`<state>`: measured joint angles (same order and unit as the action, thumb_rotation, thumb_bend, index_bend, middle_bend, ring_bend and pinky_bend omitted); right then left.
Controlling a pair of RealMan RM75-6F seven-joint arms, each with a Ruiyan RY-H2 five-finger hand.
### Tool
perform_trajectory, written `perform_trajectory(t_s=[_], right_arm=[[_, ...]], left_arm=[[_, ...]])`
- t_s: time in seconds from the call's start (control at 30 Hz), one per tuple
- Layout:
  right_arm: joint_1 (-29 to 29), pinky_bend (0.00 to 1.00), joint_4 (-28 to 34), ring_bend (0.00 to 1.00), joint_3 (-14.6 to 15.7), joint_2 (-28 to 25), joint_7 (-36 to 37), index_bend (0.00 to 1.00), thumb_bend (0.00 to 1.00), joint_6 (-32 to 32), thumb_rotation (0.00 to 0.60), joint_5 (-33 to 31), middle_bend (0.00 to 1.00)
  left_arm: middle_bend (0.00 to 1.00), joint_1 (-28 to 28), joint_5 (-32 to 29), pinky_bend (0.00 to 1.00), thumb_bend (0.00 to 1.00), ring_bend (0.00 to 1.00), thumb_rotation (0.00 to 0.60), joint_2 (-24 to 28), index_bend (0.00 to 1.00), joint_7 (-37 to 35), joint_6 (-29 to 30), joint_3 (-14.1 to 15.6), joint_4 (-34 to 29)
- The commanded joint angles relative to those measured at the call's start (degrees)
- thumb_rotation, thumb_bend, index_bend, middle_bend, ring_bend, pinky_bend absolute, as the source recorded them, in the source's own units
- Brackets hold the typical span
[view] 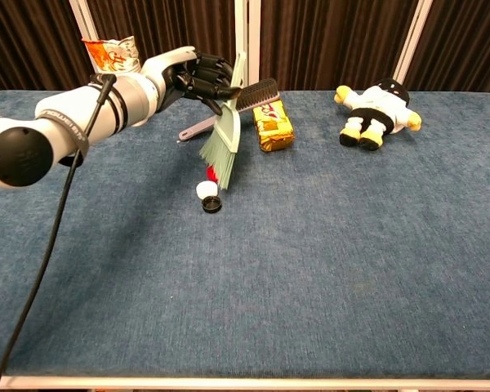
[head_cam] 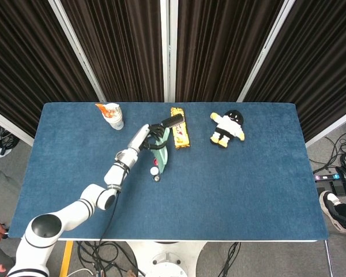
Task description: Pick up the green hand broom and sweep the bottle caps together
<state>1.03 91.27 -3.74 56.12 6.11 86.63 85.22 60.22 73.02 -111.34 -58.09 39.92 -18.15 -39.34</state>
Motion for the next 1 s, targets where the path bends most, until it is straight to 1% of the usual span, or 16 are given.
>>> perform_trajectory(t_s=[0.03, 0.27, 0.4, 0.5, 0.6, 0.8, 0.93, 1.0], right_arm=[[0.0, 0.00, 0.0, 0.00, 0.0, 0.0, -0.1, 0.00, 0.30, 0.0, 0.600, 0.0, 0.06], [-0.2, 0.00, 0.3, 0.00, 0.1, 0.0, -0.2, 0.00, 0.30, 0.6, 0.600, 0.5, 0.06], [-0.5, 0.00, 0.4, 0.00, 0.2, 0.0, -0.1, 0.00, 0.30, 1.1, 0.600, 0.7, 0.06], [-0.7, 0.00, 0.4, 0.00, 0.2, -0.2, 0.1, 0.00, 0.30, 1.5, 0.600, 0.9, 0.06], [-0.8, 0.00, 0.1, 0.00, 0.3, -0.2, 0.5, 0.00, 0.30, 1.7, 0.600, 1.2, 0.06], [-0.4, 0.00, -0.5, 0.00, 0.3, 0.3, 1.1, 0.00, 0.30, 1.4, 0.600, 1.9, 0.06], [-0.1, 0.00, -0.8, 0.00, 0.4, 0.6, 1.2, 0.00, 0.30, 1.3, 0.600, 2.3, 0.06], [0.0, 0.00, -0.7, 0.00, 0.3, 0.7, 1.1, 0.00, 0.30, 1.3, 0.600, 2.5, 0.06]], left_arm=[[0.59, -1.5, 2.9, 0.39, 0.49, 0.42, 0.600, 2.8, 0.55, -1.7, 1.1, 2.0, -4.5], [0.59, -2.8, 6.2, 0.39, 0.49, 0.42, 0.600, 7.4, 0.55, -2.6, 1.7, 4.3, -11.8], [0.59, -3.6, 5.9, 0.39, 0.49, 0.42, 0.600, 8.8, 0.55, -2.3, 3.6, 3.6, -13.6], [0.59, -4.7, 5.3, 0.39, 0.49, 0.42, 0.600, 10.0, 0.55, -0.5, 5.9, 2.8, -14.0], [0.59, -6.2, 5.7, 0.39, 0.49, 0.42, 0.600, 11.9, 0.55, 3.9, 7.6, 3.8, -14.0], [0.59, -9.0, 8.9, 0.37, 0.50, 0.42, 0.600, 17.9, 0.55, 16.2, 7.5, 9.8, -14.6], [0.59, -11.5, 9.2, 0.37, 0.50, 0.42, 0.600, 21.4, 0.56, 27.0, 7.9, 12.9, -17.3], [0.59, -12.3, 8.4, 0.36, 0.50, 0.42, 0.600, 22.4, 0.56, 31.7, 7.4, 13.6, -19.2]])
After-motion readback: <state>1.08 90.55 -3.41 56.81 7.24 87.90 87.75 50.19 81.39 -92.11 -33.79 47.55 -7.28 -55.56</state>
